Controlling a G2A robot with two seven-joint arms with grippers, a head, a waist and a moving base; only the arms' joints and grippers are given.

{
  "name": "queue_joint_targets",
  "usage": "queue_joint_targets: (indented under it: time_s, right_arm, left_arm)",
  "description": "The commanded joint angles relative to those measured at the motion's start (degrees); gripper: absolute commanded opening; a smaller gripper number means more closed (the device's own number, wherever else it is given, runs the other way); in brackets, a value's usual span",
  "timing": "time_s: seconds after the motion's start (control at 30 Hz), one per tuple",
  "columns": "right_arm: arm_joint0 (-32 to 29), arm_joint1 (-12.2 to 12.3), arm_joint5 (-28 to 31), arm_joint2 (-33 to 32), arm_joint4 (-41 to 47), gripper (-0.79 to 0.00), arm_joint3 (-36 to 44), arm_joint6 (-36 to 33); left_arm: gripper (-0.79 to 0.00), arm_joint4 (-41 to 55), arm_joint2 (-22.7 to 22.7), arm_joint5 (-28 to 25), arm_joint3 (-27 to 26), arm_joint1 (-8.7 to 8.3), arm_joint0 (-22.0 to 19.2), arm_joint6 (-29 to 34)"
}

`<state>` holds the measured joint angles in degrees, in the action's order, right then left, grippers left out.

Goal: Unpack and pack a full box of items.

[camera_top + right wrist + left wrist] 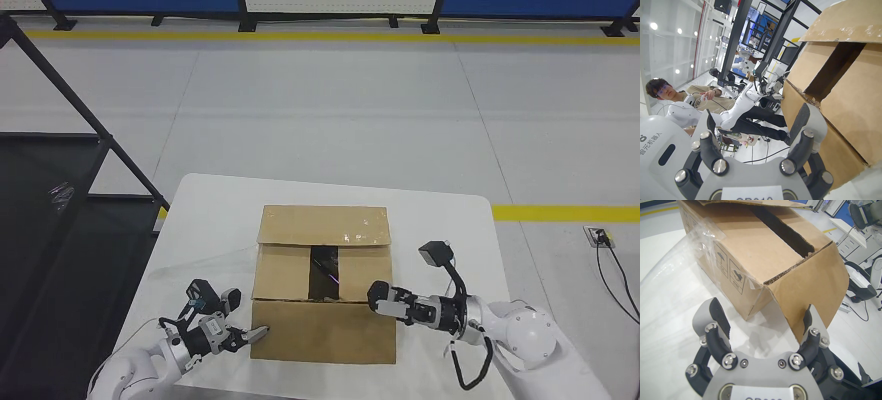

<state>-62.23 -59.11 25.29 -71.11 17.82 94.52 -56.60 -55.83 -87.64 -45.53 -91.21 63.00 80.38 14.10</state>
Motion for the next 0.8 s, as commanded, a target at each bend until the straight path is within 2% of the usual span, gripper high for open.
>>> queue_joint_targets:
  time_s: [0.0, 0.1, 0.4, 0.57, 0.77]
  right_arm:
    - [-0.52, -0.21, -0.95, 0.47, 2.26, 0.0, -0.01, 1.6]
    - [0.94, -0.84, -3.93, 1.68, 4.75, 0.0, -2.47, 6.32]
    - [8.91, -3.16, -10.64, 7.23, 8.83, 0.0, -13.11, 13.18]
    - [12.18, -4.37, -11.68, 9.63, 9.08, 0.0, -17.37, 16.0]
    - [14.76, -5.37, -10.93, 10.59, 7.83, 0.0, -18.73, 19.88]
  left_arm:
    - [0.0, 0.0, 0.0, 0.0, 0.0, 0.0, 0.0, 0.0]
    - [0.0, -0.16, 0.11, 0.72, -0.28, 0.02, 0.13, -0.25]
    - [0.0, -2.16, 0.92, 2.73, -1.3, -0.11, 0.58, -2.2]
    - [0.0, -2.57, 1.16, 3.46, -1.43, -0.18, 1.13, -3.55]
    - [0.0, -2.48, 1.32, 3.86, -1.3, -0.29, 1.35, -4.59]
